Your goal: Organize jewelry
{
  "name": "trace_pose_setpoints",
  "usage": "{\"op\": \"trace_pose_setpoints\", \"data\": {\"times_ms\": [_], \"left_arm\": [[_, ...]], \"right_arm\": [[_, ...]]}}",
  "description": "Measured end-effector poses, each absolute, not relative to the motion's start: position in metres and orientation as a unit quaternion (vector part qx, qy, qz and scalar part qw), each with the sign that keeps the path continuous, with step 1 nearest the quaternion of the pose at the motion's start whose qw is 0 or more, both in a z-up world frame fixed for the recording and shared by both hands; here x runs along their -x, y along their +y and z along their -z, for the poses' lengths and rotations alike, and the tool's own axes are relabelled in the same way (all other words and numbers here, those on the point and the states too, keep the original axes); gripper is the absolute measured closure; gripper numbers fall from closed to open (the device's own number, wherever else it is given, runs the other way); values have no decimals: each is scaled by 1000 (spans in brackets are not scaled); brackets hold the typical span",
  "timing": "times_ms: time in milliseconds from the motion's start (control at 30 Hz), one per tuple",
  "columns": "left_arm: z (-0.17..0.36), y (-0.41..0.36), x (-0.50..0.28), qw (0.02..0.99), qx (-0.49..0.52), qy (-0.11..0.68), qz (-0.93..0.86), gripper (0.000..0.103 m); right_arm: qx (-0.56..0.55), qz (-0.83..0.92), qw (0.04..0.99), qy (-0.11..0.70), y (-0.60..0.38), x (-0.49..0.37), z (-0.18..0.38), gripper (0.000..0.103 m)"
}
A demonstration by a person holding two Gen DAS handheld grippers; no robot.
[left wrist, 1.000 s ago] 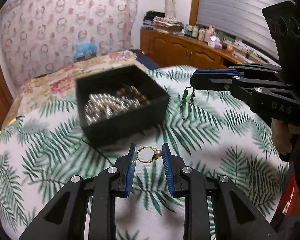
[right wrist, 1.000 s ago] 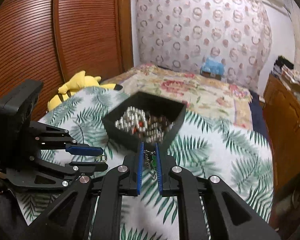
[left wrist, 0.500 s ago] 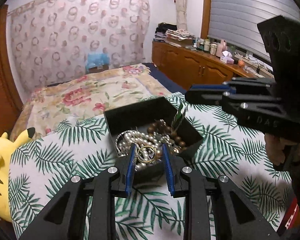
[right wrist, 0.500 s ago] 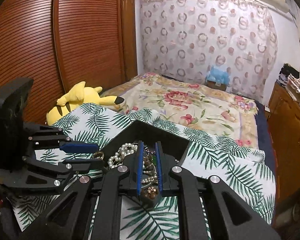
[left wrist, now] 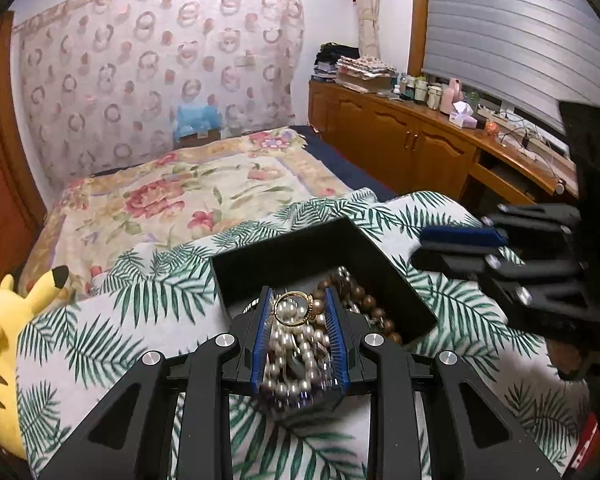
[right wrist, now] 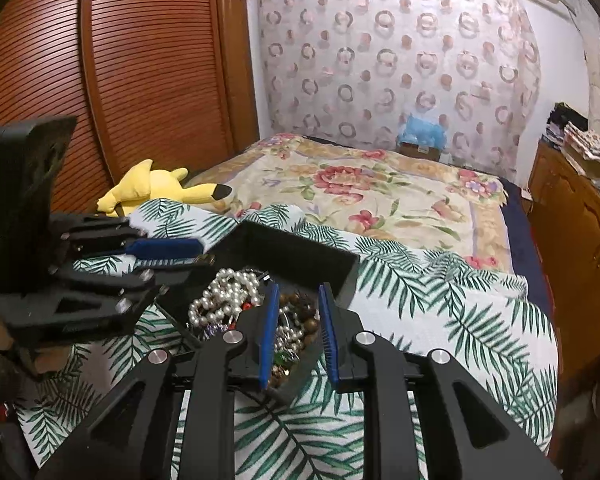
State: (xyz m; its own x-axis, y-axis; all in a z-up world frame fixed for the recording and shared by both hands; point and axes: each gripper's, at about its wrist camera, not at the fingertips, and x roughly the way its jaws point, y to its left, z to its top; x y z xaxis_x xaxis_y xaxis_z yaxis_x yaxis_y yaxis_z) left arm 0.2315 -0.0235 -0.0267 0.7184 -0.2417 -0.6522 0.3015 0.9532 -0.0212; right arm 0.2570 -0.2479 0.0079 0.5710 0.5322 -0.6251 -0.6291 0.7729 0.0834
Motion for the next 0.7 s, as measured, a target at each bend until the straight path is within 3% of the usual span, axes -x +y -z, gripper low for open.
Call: {"op": "trace_pose_setpoints", "data": {"times_ms": [333,400,533,567,633,700], "left_arm": [[31,-36,-257,922,-40,358,141,78],[33,-36,-258,922,-36,363,134,66],[32,-34,-248,923,-33,362,126,55],[31,-32,-242,925,-31,360,121,46],[29,-29,-232,927,-27,356,116,41],[27,-25,-218,929,-22,355,105,28]], "right_arm": [[66,-311,886,339,-267,-243,5,80],[67,-307,887,339,-269,-240,6,80],[66,-302,889,337,-272,-234,7,80],[64,-301,890,336,-273,-231,8,80],[61,-297,892,334,-273,-225,8,80],[57,-292,895,332,-274,-218,7,80]]}}
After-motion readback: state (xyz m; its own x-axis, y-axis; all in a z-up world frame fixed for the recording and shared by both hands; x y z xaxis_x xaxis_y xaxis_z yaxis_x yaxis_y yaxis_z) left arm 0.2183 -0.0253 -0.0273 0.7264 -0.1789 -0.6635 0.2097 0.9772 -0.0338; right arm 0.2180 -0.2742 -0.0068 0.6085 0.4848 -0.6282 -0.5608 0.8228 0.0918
